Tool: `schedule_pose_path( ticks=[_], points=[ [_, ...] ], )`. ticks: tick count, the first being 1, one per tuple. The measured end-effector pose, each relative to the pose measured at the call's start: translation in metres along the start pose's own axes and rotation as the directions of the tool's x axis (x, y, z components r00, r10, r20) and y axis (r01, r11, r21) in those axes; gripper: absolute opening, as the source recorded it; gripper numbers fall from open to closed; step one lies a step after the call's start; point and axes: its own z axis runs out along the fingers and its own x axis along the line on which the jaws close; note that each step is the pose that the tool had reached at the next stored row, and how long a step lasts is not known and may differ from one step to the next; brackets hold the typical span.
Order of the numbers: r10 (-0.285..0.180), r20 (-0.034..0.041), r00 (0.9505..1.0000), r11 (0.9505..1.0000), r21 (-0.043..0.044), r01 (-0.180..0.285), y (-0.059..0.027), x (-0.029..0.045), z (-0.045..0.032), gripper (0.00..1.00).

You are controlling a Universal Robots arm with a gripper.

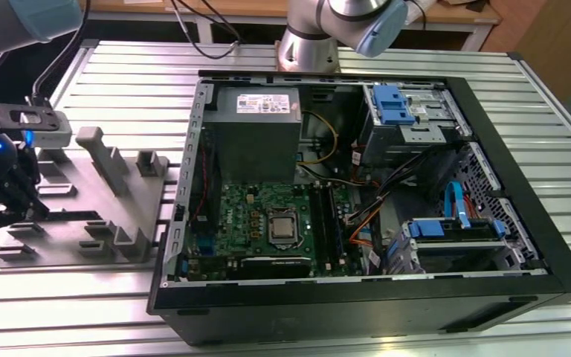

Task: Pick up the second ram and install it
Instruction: 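Pick up the second ram and move it above second insertion slot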

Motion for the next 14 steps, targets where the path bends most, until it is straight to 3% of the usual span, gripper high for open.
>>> schedule_pose_path(
  ticks=[8, 14],
  points=[
    [0.000, -0.0002, 1.0000, 1.0000, -0.0004, 0.000, 0.0001, -0.0001, -0.0019, 0.08],
    [0.000, 0.0000, 1.0000, 1.0000, -0.0001, 0.000, 0.0007, -0.0011, -0.0149, 0.08]
  ],
)
